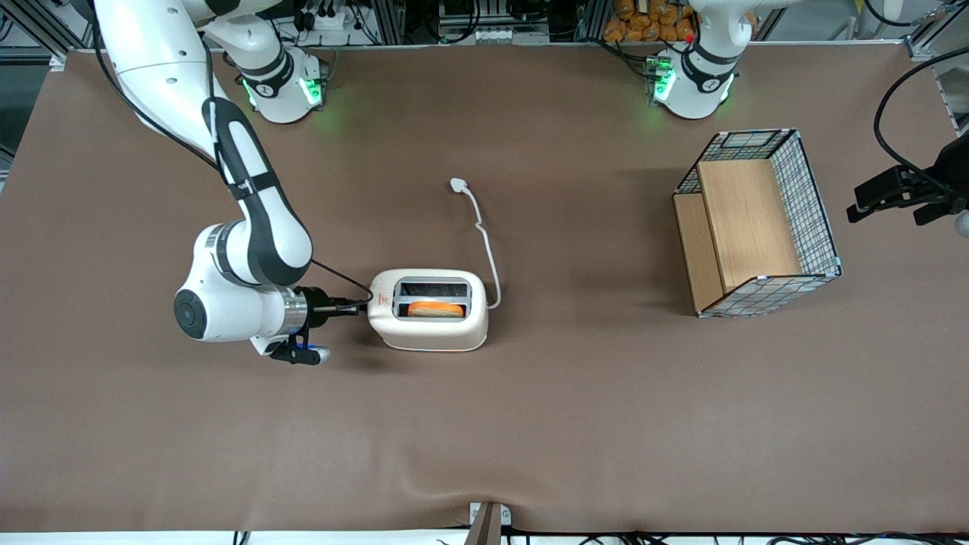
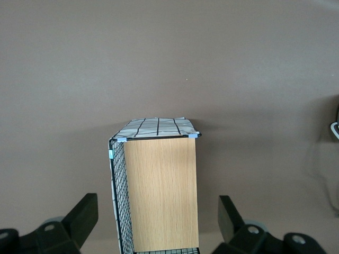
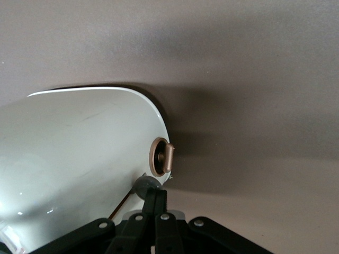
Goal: Press toaster button with right arm
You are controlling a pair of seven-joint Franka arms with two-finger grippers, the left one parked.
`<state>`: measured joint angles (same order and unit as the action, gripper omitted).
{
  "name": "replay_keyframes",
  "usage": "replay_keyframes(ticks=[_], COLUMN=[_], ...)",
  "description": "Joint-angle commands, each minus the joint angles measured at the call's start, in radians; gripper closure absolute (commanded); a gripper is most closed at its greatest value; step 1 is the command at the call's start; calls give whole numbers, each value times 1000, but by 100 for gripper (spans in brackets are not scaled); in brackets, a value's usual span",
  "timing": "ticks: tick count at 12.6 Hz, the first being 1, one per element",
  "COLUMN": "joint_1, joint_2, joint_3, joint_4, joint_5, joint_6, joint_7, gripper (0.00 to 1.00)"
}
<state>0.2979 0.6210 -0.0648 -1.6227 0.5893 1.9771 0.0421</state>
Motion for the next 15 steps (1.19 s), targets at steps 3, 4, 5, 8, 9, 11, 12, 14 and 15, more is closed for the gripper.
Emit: replay_keyframes(ticks=[3, 4, 5, 8, 9, 11, 12, 14, 15], joint_1=[-5, -3, -3, -3, -3, -3, -3, -2, -3], joint_2=[46, 51, 58, 66, 66, 74, 78, 82, 82], joint_3=[3, 3, 3, 3, 3, 3, 3, 3, 3], joint_4=[6, 4, 4, 4, 4, 4, 4, 4, 4], joint_5=[57, 69, 79, 86, 86, 86, 86, 87, 87], joint_6=[29, 37, 40, 54, 54, 63, 63, 65, 65], joint_7=[-57, -60, -60, -74, -76, -77, -77, -77, -79], gripper=[100, 100, 100, 100, 100, 100, 100, 100, 100])
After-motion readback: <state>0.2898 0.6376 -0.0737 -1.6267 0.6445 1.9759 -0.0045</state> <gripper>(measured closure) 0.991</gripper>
